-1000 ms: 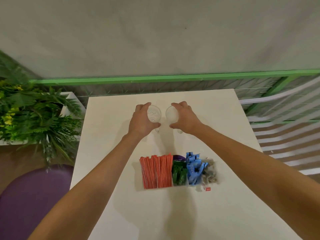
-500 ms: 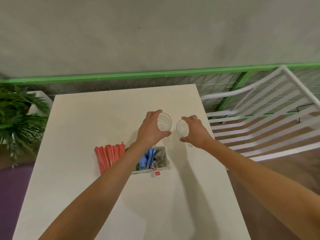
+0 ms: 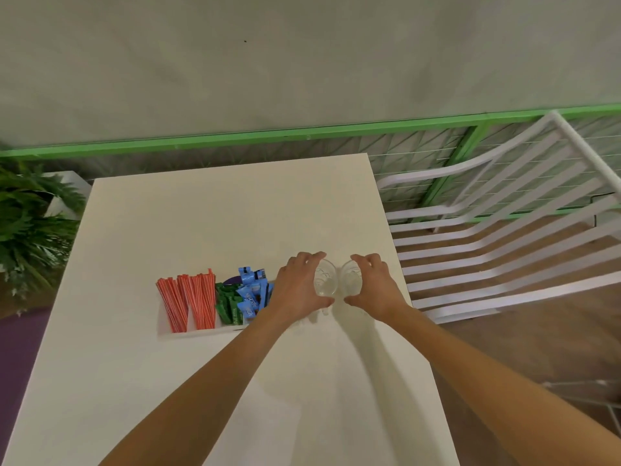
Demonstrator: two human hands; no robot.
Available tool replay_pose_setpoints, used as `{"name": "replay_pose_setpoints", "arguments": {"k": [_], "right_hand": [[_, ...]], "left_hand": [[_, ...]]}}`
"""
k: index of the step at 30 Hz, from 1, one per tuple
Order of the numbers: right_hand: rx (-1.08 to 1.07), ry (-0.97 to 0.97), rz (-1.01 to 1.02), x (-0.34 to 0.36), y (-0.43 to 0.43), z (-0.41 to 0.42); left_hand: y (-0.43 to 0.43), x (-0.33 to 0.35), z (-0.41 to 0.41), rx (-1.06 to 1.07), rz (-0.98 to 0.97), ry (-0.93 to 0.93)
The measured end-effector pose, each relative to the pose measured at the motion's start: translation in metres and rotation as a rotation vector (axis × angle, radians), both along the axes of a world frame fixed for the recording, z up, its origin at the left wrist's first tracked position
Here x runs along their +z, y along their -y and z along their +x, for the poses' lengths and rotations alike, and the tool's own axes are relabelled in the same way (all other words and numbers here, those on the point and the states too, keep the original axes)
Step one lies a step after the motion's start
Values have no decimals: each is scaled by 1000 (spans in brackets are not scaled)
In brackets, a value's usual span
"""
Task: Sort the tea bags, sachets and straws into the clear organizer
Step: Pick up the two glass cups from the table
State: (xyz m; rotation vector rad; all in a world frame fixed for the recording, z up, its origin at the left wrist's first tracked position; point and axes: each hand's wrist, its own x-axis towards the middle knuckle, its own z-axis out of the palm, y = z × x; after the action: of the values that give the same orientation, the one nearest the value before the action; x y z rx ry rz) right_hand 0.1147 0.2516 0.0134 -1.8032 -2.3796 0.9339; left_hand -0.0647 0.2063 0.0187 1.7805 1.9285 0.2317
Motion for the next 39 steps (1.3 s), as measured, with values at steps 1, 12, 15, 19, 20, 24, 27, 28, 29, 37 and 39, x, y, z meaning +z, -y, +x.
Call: {"name": "replay_pose_setpoints", "arguments": {"k": [1, 12, 15, 19, 20, 24, 27, 28, 29, 37, 39], "right_hand": [[-3, 1, 0, -1, 1, 2], [51, 42, 39, -11, 6, 7], [59, 57, 51, -14, 7, 7], [46, 35, 50, -15, 8, 6], [41, 27, 45, -15, 8, 6], [19, 4, 39, -17, 10, 6], [6, -16, 30, -17, 11, 6], [5, -19, 29, -17, 12, 6], [4, -21, 29, -17, 12, 6], [-7, -29, 24, -16, 13, 5], [-8, -21, 23, -16, 14, 5]], "left_hand": [[1, -3, 2, -8, 0, -25], [8, -20, 2, -79, -4, -174], [7, -20, 1, -98, -11, -180], [9, -19, 1, -119, -17, -177], [9, -19, 1, -123, -19, -179], [10, -19, 1, -129, -23, -189], [10, -19, 1, -120, -25, -180], [10, -19, 1, -116, -24, -177], [10, -20, 1, -113, -24, -175], [10, -21, 1, -104, -37, -169], [11, -20, 1, -104, -40, -170]]}}
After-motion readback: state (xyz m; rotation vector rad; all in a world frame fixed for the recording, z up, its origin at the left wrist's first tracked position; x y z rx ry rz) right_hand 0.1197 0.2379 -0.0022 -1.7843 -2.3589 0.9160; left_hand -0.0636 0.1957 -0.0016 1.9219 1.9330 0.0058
